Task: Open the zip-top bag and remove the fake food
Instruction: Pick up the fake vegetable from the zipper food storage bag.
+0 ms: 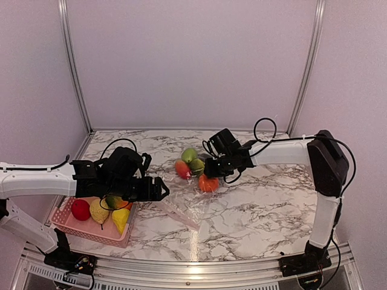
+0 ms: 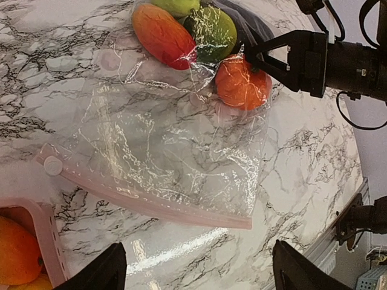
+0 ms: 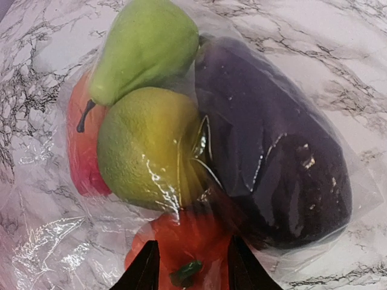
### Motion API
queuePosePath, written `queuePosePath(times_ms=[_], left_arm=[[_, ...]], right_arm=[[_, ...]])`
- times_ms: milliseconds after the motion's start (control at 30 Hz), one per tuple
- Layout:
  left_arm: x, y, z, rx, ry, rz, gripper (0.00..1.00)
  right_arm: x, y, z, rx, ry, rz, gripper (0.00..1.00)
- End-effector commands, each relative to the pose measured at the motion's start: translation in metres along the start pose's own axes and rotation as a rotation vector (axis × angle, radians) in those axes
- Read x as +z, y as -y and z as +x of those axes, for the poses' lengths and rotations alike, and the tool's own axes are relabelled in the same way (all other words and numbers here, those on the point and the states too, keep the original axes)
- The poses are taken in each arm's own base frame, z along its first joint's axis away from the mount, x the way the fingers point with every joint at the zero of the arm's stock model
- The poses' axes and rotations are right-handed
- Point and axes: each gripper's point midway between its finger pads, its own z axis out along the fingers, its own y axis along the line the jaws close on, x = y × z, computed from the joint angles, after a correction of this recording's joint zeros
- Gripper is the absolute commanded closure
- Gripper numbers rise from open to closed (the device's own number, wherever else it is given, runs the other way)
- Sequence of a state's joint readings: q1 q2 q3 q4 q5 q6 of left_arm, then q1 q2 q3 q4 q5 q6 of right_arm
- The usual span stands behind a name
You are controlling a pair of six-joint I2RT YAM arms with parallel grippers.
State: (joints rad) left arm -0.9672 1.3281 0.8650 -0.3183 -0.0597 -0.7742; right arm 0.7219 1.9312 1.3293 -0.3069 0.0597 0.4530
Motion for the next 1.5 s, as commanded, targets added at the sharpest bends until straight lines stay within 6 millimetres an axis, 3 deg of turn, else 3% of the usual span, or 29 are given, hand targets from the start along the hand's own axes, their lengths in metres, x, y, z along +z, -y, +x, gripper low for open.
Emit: queuePosePath(times_ms=[0,200,433,733,867,1000,1100,1300,1467], left_arm=[[-0.002,-0.001,0.006,0.006,-0.006,0.008,0.14],[0.001,-0.001,0.011,0.014,-0.025,0.012,0.14],[0.006,-0.001,0.021,0.046,-0.056,0.002,0.14],[0.019,-0.005,0.048,0.107,-0.123,-0.024,0.18],[0.023,-0.005,0.053,0.118,-0.135,-0.027,0.2],[0.027,-0.004,0.054,0.121,-0.137,-0.028,0.21],[0.031,-0.004,0.057,0.124,-0.142,-0.024,0.21],[0.039,-0.004,0.063,0.139,-0.159,-0.024,0.21],[0.04,-0.005,0.065,0.149,-0.166,-0.024,0.21]], right_arm=[[0.008,-0.007,-0.006,0.011,-0.001,-0.041,0.62],[0.013,-0.014,0.0,0.03,-0.021,-0.089,0.61],[0.021,0.014,0.001,0.072,-0.034,-0.074,0.6],[0.017,-0.008,0.015,0.03,-0.052,-0.105,0.57],[0.025,0.014,0.014,0.058,-0.059,-0.079,0.56],[0.026,0.037,-0.003,0.09,-0.039,-0.066,0.55],[0.017,0.029,-0.014,0.076,-0.015,-0.088,0.54],[-0.006,-0.012,-0.008,0.003,-0.004,-0.133,0.47],[-0.022,-0.009,-0.007,0.015,0.019,-0.114,0.33]])
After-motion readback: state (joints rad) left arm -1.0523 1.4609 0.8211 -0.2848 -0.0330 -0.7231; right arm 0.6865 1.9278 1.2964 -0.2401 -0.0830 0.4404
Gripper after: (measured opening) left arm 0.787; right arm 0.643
